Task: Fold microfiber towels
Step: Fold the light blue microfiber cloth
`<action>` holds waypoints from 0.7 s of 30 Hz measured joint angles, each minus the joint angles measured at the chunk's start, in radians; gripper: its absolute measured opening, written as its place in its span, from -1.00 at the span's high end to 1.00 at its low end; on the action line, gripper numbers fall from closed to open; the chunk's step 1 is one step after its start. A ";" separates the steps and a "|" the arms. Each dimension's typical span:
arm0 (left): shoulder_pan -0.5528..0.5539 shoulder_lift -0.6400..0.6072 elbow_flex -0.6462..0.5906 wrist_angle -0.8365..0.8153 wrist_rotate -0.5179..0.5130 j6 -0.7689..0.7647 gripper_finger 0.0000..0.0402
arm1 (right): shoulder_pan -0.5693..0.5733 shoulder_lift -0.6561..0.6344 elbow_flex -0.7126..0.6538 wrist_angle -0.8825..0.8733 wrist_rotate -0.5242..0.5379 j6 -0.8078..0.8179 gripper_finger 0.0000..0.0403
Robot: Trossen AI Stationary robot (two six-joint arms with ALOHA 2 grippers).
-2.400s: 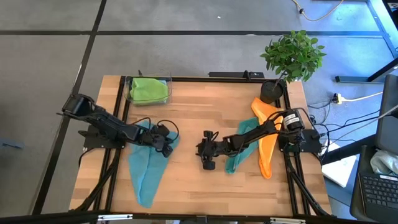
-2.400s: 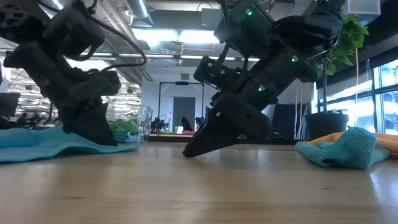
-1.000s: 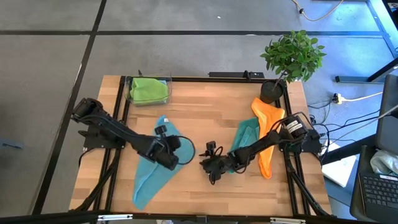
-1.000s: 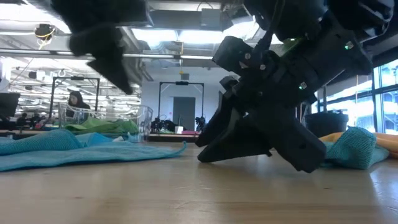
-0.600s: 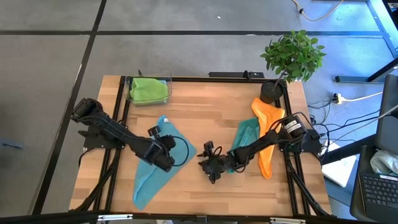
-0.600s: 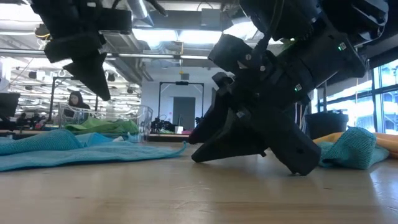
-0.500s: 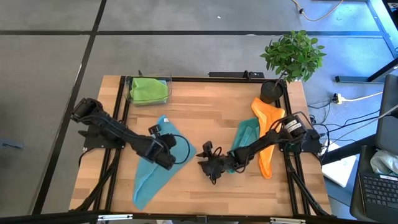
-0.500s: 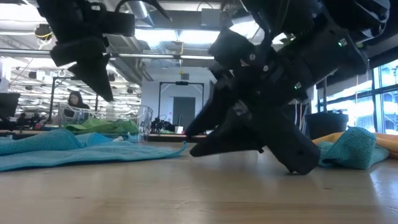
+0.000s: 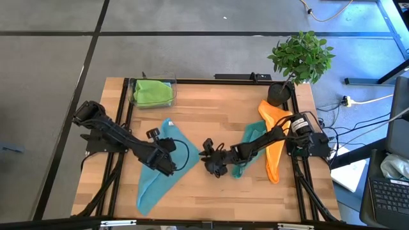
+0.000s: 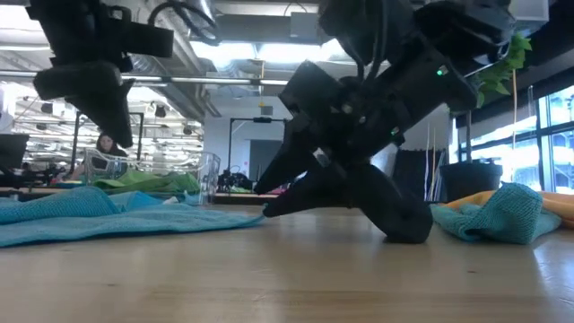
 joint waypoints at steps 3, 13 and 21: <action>-0.009 0.000 0.000 -0.006 -0.069 -0.001 0.94 | -0.017 0.000 0.000 -0.010 -0.027 0.005 0.29; -0.004 0.000 0.000 0.004 -0.078 0.006 0.93 | -0.047 -0.003 0.003 -0.043 -0.136 -0.130 0.29; -0.003 0.000 0.000 0.004 -0.079 0.017 0.93 | -0.096 -0.003 0.002 -0.053 -0.221 -0.165 0.29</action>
